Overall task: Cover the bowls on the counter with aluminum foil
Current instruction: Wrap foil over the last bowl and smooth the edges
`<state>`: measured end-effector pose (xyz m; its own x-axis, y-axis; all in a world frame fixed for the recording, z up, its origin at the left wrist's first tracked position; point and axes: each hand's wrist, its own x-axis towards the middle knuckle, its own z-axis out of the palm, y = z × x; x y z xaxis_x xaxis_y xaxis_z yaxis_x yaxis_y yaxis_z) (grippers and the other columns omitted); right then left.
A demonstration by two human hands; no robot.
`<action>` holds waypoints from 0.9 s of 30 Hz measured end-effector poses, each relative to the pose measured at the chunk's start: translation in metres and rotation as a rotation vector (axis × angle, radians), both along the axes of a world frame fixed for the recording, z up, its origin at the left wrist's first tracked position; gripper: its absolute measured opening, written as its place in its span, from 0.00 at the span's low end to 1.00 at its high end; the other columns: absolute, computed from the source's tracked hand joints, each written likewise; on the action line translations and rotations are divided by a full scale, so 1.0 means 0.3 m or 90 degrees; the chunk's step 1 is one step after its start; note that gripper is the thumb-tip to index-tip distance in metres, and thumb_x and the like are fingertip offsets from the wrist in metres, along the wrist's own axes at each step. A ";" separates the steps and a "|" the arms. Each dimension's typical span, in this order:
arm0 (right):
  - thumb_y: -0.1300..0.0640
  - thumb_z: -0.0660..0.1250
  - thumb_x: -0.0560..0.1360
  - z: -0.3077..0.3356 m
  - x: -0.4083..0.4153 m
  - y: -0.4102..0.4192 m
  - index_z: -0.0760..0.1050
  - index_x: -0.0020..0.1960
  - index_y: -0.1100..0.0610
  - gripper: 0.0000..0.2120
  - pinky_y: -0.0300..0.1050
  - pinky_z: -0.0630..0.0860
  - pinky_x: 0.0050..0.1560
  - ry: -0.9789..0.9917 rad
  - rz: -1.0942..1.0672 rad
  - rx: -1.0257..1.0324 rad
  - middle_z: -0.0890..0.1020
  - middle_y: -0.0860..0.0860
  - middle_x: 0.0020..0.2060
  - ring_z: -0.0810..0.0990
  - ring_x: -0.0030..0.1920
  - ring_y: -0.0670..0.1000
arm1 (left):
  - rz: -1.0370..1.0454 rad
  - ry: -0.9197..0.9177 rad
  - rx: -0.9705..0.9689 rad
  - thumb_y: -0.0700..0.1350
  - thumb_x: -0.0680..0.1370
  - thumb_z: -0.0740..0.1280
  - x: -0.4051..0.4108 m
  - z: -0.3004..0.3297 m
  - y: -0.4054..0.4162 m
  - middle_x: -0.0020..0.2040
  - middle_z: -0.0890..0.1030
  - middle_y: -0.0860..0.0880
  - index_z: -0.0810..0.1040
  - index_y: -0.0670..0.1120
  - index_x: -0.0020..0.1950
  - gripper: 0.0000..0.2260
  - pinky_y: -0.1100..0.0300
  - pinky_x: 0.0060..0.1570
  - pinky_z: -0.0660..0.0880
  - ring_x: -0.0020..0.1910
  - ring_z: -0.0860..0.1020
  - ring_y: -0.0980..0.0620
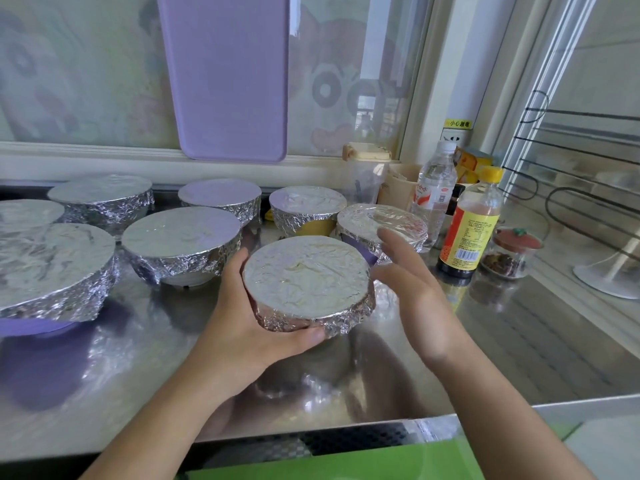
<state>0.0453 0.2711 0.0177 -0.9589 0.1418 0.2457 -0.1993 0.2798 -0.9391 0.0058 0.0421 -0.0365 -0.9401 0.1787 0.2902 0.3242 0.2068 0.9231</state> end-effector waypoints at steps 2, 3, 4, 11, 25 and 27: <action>0.48 0.65 0.82 0.003 -0.047 -0.019 0.65 0.81 0.40 0.28 0.25 0.68 0.63 0.001 0.016 0.015 0.70 0.33 0.74 0.68 0.63 0.21 | 0.015 0.018 -0.016 0.62 0.51 0.87 0.011 0.002 0.011 0.77 0.65 0.61 0.48 0.64 0.81 0.68 0.60 0.75 0.65 0.74 0.67 0.65; 0.45 0.64 0.82 -0.003 -0.072 -0.031 0.66 0.80 0.39 0.27 0.32 0.68 0.71 0.002 0.023 0.032 0.70 0.33 0.74 0.68 0.68 0.25 | 0.026 0.032 -0.021 0.63 0.50 0.86 0.018 0.003 0.019 0.78 0.63 0.59 0.49 0.64 0.81 0.68 0.56 0.77 0.64 0.76 0.66 0.62; 0.42 0.63 0.80 -0.008 -0.092 -0.045 0.69 0.79 0.39 0.27 0.42 0.67 0.76 0.002 0.024 0.046 0.72 0.34 0.74 0.69 0.71 0.31 | 0.036 0.051 -0.025 0.64 0.50 0.85 0.023 0.004 0.027 0.78 0.62 0.58 0.49 0.64 0.81 0.67 0.53 0.78 0.64 0.76 0.65 0.60; 0.46 0.64 0.82 -0.065 -0.115 -0.082 0.82 0.61 0.39 0.11 0.42 0.72 0.69 -0.001 -0.014 -0.033 0.84 0.34 0.59 0.79 0.64 0.36 | 0.068 0.122 -0.015 0.59 0.55 0.88 0.014 -0.006 0.064 0.70 0.56 0.75 0.50 0.56 0.82 0.65 0.84 0.62 0.57 0.70 0.59 0.78; 0.50 0.61 0.87 0.005 -0.124 -0.076 0.84 0.60 0.44 0.13 0.42 0.76 0.65 -0.001 0.039 -0.008 0.86 0.41 0.58 0.82 0.61 0.41 | 0.037 0.111 0.005 0.64 0.50 0.86 0.050 0.026 0.042 0.66 0.57 0.82 0.51 0.62 0.80 0.66 0.84 0.59 0.60 0.69 0.60 0.80; 0.54 0.61 0.87 -0.017 -0.132 -0.084 0.85 0.60 0.50 0.14 0.41 0.78 0.61 0.007 0.031 -0.069 0.88 0.44 0.55 0.84 0.59 0.45 | 0.054 0.146 0.003 0.64 0.51 0.85 0.049 0.023 0.063 0.63 0.57 0.86 0.50 0.64 0.77 0.64 0.85 0.60 0.57 0.69 0.60 0.80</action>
